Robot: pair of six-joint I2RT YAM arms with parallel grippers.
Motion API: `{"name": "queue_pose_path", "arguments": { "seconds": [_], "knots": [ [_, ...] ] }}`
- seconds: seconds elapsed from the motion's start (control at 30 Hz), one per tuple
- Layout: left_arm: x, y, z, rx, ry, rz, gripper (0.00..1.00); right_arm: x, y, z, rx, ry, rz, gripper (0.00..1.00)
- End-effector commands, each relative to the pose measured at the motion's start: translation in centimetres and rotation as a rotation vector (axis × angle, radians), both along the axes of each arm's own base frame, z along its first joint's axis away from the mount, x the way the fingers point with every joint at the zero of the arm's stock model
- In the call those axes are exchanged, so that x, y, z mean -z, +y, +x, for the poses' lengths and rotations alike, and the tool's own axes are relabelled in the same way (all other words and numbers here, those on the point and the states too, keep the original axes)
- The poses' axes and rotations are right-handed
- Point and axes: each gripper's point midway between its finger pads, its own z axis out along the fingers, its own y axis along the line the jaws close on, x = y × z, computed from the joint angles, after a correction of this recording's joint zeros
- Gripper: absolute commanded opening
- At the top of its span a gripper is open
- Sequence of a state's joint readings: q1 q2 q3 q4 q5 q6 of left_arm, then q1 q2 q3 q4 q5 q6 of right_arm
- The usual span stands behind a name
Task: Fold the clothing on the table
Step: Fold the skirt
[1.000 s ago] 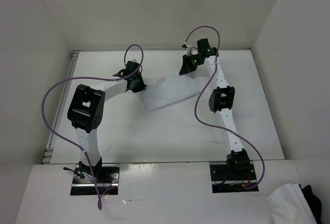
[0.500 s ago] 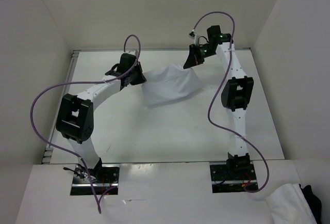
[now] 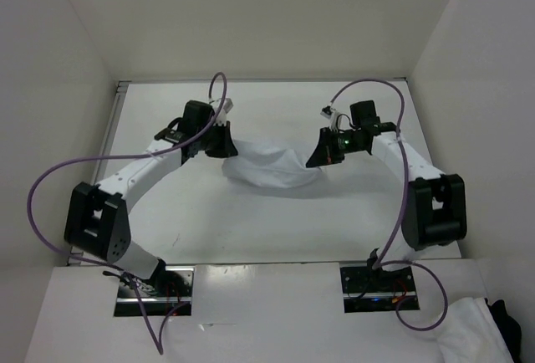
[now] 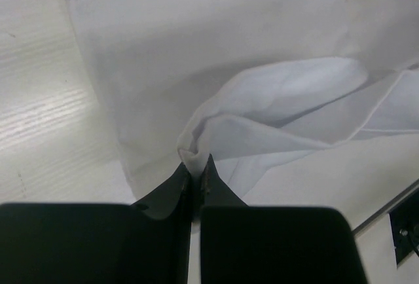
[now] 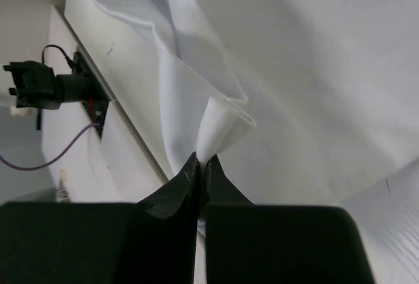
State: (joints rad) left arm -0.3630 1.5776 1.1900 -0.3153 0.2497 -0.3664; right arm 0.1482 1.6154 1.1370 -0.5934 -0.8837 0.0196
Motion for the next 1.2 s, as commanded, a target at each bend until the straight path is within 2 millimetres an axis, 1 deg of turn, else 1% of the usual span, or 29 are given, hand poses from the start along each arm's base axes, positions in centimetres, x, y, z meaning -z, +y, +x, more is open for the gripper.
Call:
{"name": "queue_pose_path", "arguments": {
  "seconds": [0.0, 0.03, 0.07, 0.1, 0.13, 0.2, 0.23, 0.3, 0.33, 0.4, 0.5, 0.53, 0.57, 0.6, 0.63, 0.7, 0.73, 0.87, 0.9, 0.97, 1.0, 1.03, 1.07, 1.1, 1.13, 1.17],
  "knots": [
    [-2.1, 0.1, -3.6, 0.079, -0.056, -0.017, 0.0, -1.9, -1.7, -0.1, 0.0, -0.204, -0.074, 0.0],
    [-2.9, -0.1, -4.9, 0.094, -0.069, -0.023, 0.0, -2.2, -2.9, 0.3, 0.041, -0.206, -0.078, 0.0],
    [-2.9, 0.2, -5.4, 0.095, -0.066, -0.022, 0.0, -2.1, -3.6, 0.3, 0.063, -0.204, -0.08, 0.0],
    [-2.9, -0.1, -6.1, 0.108, -0.061, -0.02, 0.0, -2.5, -4.2, 0.7, 0.106, -0.202, -0.08, 0.0],
    [-2.7, -0.2, -6.8, 0.119, -0.05, -0.016, 0.0, -3.2, -5.3, 1.3, 0.158, -0.219, -0.083, 0.0],
    [-3.3, -0.1, -7.0, 0.119, -0.067, -0.023, 0.0, -4.0, -6.3, 2.6, 0.245, -0.232, -0.085, 0.0],
    [-3.4, -0.1, -7.0, 0.119, -0.067, -0.023, 0.0, -4.0, -6.6, 3.1, 0.271, -0.237, -0.098, 0.0],
    [-3.6, -0.5, -7.0, 0.135, -0.072, -0.04, 0.01, -3.4, -7.1, 3.7, 0.313, -0.24, -0.123, 0.0],
    [-3.1, -1.0, -7.0, 0.154, -0.053, -0.052, 0.03, -3.1, -7.8, 4.2, 0.354, -0.243, -0.157, 0.0],
    [-2.8, -1.3, -6.7, 0.164, -0.044, -0.059, 0.04, -2.7, -8.4, 4.7, 0.389, -0.25, -0.186, 0.0],
    [-0.8, -1.7, -6.1, 0.156, 0.006, -0.049, 0.06, -2.5, -9.3, 5.3, 0.423, -0.284, -0.23, 0.0],
    [-0.6, -2.1, -6.0, 0.159, 0.011, -0.053, 0.07, -2.1, -9.4, 5.4, 0.424, -0.294, -0.241, 0.0],
    [-0.1, -2.1, -6.0, 0.159, 0.023, -0.049, 0.07, -1.3, -9.9, 5.6, 0.44, -0.284, -0.266, 0.0],
    [0.6, -2.2, -5.8, 0.153, 0.044, -0.048, 0.09, -1.4, -10.1, 5.9, 0.452, -0.296, -0.276, 0.0],
    [1.2, -2.1, -5.6, 0.144, 0.053, -0.035, 0.11, -0.8, -10.1, 5.9, 0.451, -0.288, -0.278, 0.0],
    [1.8, -2.1, -5.4, 0.13, 0.076, -0.026, 0.14, -0.2, -10.3, 6.0, 0.448, -0.288, -0.291, 0.0],
    [2.3, -2.2, -5.5, 0.132, 0.086, -0.014, 0.16, -0.3, -10.3, 6.2, 0.45, -0.299, -0.289, 0.0],
    [3.1, -2.0, -5.3, 0.103, 0.107, 0.0, 0.17, 0.8, -10.3, 6.8, 0.449, -0.29, -0.291, 0.0],
    [3.3, -2.0, -4.9, 0.089, 0.113, 0.004, 0.17, 1.5, -10.5, 7.0, 0.446, -0.287, -0.305, 0.0],
    [4.1, -1.9, -4.6, 0.067, 0.129, 0.014, 0.18, 1.9, -10.9, 7.9, 0.464, -0.303, -0.323, 0.0],
    [5.2, -1.7, -4.8, 0.052, 0.159, 0.026, 0.18, 3.1, -11.2, 8.2, 0.473, -0.282, -0.343, 0.0],
    [5.6, -1.6, -4.7, 0.044, 0.166, 0.038, 0.2, 3.6, -11.3, 8.4, 0.465, -0.281, -0.349, 0.0],
    [6.6, -1.7, -4.9, 0.047, 0.186, 0.057, 0.2, 3.6, -11.5, 8.9, 0.475, -0.283, -0.361, 0.0],
    [6.8, -1.7, -4.6, 0.041, 0.186, 0.064, 0.2, 4.1, -11.9, 9.6, 0.478, -0.28, -0.384, 0.0],
    [7.3, -1.7, -4.6, 0.041, 0.197, 0.069, 0.2, 4.2, -12.0, 10.1, 0.485, -0.288, -0.39, 0.0],
    [8.1, -1.6, -4.7, 0.041, 0.218, 0.079, 0.2, 4.2, -12.1, 10.4, 0.479, -0.294, -0.394, 0.0]
  ]
}}
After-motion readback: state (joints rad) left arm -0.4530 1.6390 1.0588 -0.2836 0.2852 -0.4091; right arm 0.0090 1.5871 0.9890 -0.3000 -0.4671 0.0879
